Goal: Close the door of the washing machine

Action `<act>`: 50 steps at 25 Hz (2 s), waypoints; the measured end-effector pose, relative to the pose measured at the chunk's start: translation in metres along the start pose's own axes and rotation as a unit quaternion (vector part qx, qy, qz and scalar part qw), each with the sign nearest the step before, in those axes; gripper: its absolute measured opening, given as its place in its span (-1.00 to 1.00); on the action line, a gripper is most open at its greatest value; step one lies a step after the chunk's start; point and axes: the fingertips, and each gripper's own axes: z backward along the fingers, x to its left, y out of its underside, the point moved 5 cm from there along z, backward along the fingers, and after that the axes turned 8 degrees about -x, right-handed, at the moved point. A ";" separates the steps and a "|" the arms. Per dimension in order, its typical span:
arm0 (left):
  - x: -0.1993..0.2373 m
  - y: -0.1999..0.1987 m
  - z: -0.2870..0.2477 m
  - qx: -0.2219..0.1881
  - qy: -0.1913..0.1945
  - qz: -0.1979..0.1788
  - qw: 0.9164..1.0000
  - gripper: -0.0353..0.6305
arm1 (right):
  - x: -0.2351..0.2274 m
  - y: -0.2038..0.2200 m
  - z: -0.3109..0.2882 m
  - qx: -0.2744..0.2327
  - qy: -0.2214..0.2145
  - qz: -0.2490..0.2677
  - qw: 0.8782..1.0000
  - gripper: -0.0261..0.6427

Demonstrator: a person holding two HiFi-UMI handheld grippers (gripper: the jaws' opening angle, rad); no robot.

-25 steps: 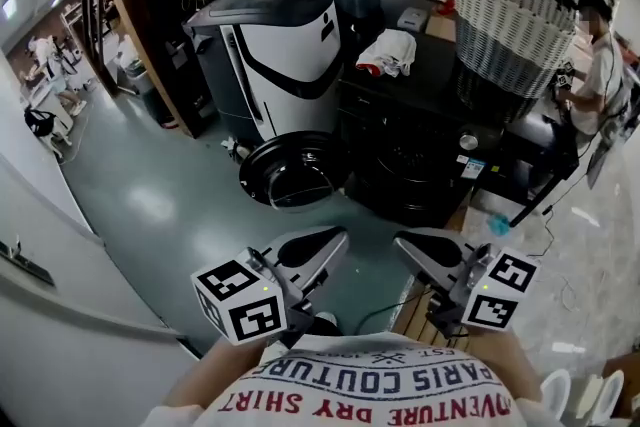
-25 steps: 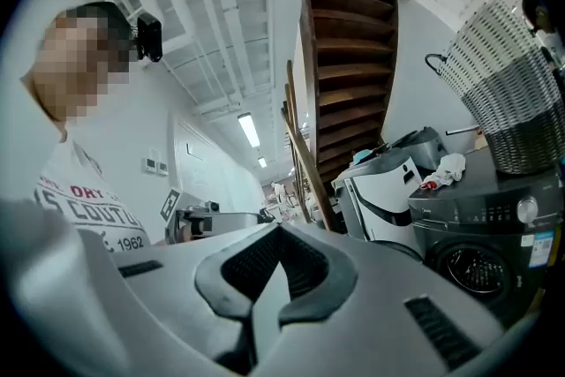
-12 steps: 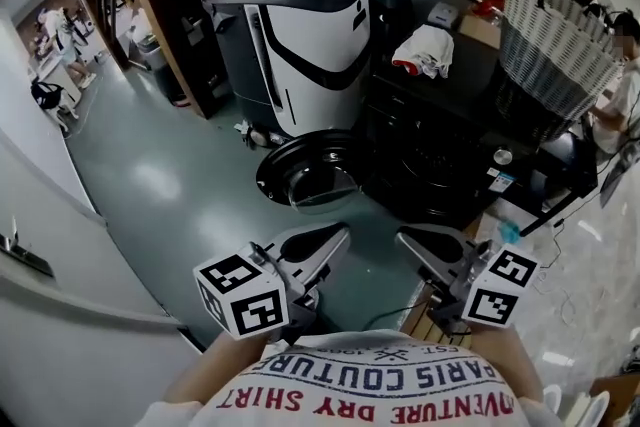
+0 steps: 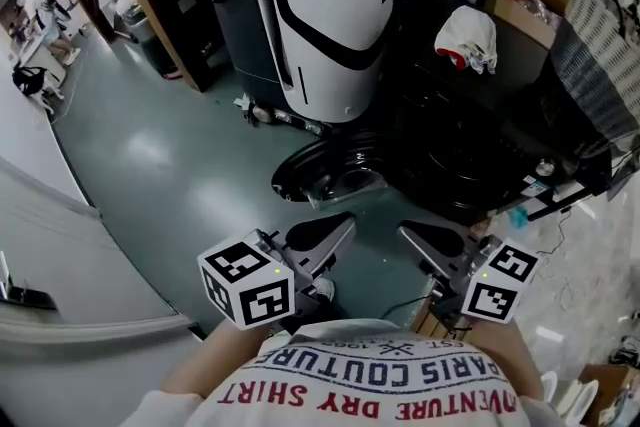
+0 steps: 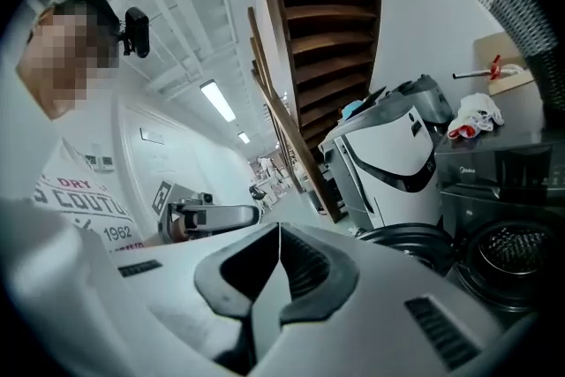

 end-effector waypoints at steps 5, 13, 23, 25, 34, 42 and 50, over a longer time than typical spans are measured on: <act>0.066 -0.003 0.013 0.023 -0.007 0.031 0.999 -0.82 | -0.020 0.018 -0.059 0.028 0.029 -0.031 0.999 -0.85; 0.159 -0.005 0.026 0.058 -0.037 0.030 0.997 -0.82 | -0.048 0.046 -0.121 0.053 0.070 -0.070 0.994 -0.85; 0.234 0.008 0.021 0.096 -0.058 0.013 0.994 -0.82 | -0.083 0.065 -0.148 0.059 0.113 -0.102 0.987 -0.85; 0.249 0.013 0.016 0.104 -0.062 0.009 0.993 -0.82 | -0.092 0.067 -0.147 0.058 0.125 -0.108 0.985 -0.85; 0.317 0.039 -0.020 0.157 -0.083 -0.032 0.984 -0.82 | -0.124 0.073 -0.125 0.046 0.175 -0.130 0.975 -0.85; 0.376 0.079 -0.043 0.235 -0.111 -0.066 0.963 -0.82 | -0.138 0.084 -0.106 0.050 0.208 -0.145 0.966 -0.85; 0.422 0.108 -0.059 0.294 -0.121 -0.108 0.942 -0.82 | -0.143 0.096 -0.080 0.061 0.242 -0.159 0.955 -0.85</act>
